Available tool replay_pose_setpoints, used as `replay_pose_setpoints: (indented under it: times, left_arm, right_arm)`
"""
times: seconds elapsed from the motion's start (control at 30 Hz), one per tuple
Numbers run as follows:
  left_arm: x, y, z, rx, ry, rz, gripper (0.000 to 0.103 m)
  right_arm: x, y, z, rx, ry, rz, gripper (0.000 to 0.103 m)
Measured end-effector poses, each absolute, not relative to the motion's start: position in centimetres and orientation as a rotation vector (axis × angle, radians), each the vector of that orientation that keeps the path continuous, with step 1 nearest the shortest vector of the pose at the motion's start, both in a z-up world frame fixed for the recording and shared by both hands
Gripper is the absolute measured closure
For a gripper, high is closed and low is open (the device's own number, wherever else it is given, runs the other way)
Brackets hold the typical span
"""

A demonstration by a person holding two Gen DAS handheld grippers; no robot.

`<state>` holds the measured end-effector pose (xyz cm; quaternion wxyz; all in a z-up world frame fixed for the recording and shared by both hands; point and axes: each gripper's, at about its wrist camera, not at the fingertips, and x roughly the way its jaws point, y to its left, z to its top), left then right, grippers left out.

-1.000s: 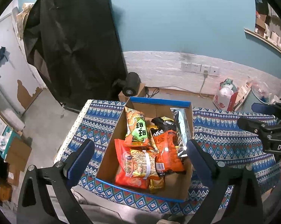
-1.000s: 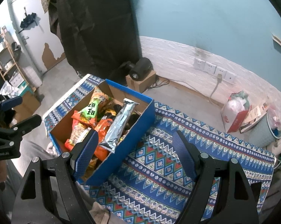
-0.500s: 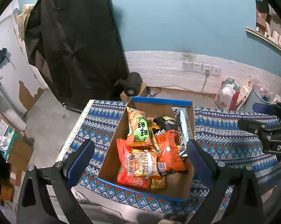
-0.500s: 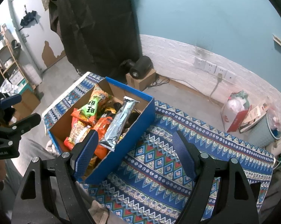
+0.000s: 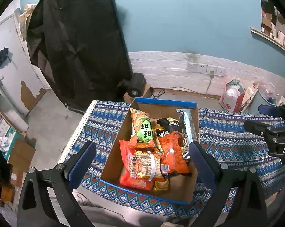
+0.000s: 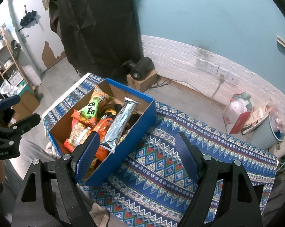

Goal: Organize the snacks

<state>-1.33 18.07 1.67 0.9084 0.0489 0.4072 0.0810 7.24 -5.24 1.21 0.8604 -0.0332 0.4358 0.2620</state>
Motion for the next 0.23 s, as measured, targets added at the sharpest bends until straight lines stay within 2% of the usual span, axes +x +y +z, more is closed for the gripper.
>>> replay_pose_setpoints:
  times: [0.23]
  left_arm:
    - [-1.41, 17.96, 1.77, 0.098, 0.836, 0.16, 0.004]
  right_arm:
    - [7.21, -5.44, 1.17, -0.074, 0.917, 0.551, 0.023]
